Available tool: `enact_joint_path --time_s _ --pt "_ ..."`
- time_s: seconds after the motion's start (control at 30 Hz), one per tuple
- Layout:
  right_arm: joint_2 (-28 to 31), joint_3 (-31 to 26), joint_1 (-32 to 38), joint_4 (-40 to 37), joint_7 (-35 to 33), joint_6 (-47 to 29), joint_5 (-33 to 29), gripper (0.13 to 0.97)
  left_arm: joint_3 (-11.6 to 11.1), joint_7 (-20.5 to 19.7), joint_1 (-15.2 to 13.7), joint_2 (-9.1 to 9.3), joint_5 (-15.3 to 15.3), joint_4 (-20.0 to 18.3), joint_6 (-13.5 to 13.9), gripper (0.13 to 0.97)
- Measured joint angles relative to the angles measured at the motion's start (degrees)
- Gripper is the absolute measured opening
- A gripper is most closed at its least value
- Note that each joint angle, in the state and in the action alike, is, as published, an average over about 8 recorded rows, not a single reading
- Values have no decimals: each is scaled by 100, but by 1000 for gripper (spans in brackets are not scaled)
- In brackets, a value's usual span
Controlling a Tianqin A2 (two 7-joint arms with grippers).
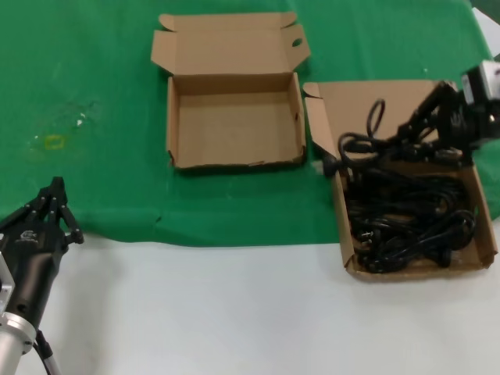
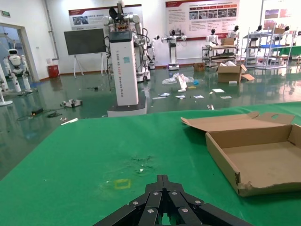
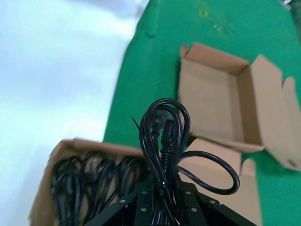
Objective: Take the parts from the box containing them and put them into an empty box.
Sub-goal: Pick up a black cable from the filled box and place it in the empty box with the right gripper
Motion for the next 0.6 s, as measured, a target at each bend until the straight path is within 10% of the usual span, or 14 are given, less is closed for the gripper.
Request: enact_joint_path --time_s 0.6 --pt "-1130 -270 758 -1192 -276 406 -203 219 0 0 0 0 0 0 0 144"
